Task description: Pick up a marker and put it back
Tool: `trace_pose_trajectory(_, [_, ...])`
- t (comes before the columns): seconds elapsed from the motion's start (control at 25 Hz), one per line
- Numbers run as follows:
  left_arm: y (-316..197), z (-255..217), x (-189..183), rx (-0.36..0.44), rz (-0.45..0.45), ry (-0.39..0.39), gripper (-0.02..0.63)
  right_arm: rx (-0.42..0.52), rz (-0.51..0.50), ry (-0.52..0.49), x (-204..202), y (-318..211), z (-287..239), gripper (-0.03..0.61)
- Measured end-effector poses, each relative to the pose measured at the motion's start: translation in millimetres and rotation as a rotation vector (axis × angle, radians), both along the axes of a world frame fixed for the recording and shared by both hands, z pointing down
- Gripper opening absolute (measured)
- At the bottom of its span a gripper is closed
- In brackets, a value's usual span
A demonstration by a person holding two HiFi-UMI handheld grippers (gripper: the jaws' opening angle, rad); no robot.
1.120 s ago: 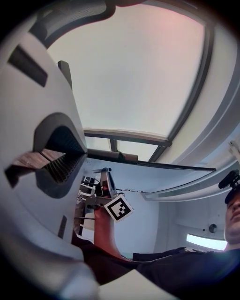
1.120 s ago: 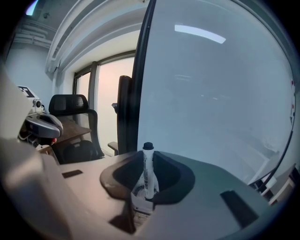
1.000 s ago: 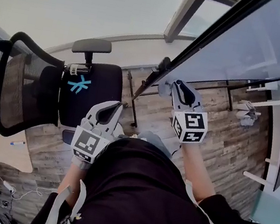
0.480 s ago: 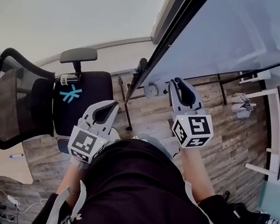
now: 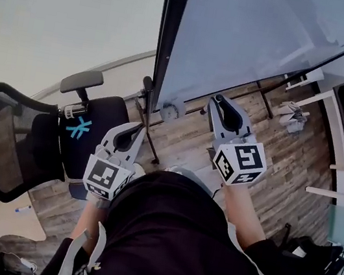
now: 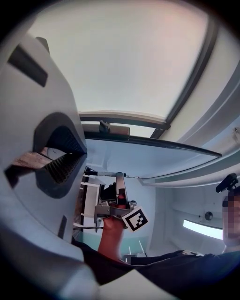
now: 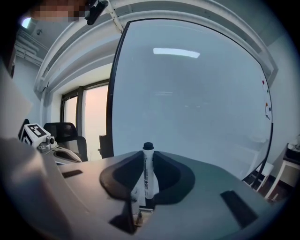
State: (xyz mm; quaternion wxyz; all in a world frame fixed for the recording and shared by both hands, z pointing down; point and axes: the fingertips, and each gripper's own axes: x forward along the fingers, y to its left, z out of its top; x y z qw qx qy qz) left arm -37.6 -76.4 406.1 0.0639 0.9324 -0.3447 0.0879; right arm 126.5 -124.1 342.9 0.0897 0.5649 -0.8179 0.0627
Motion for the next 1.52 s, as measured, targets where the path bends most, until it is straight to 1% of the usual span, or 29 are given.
trace_pose_trajectory(0.28, [-4.6,-8.0,32.8,0.005,0.075,0.003,0.008,-0.005,0.080,-0.011,40.6,13.9,-3.9,0.077])
trace_pose_trajectory(0.68, [-7.2,-10.4,71.1,0.007,0.162,-0.020,0.008,-0.032,0.182,-0.030,88.7,42.5,7.8,0.077])
trace_pose_trajectory(1.12, [-5.9,-8.5,107.4,-0.004,0.231,-0.033,0.008,-0.072,0.246,-0.045,120.7,74.0,26.3,0.077])
trace_pose_trajectory(1.52, [-3.5,-6.9,125.5,-0.007,0.261,-0.046,0.008,-0.105,0.289,-0.063,137.9,92.5,44.8,0.077])
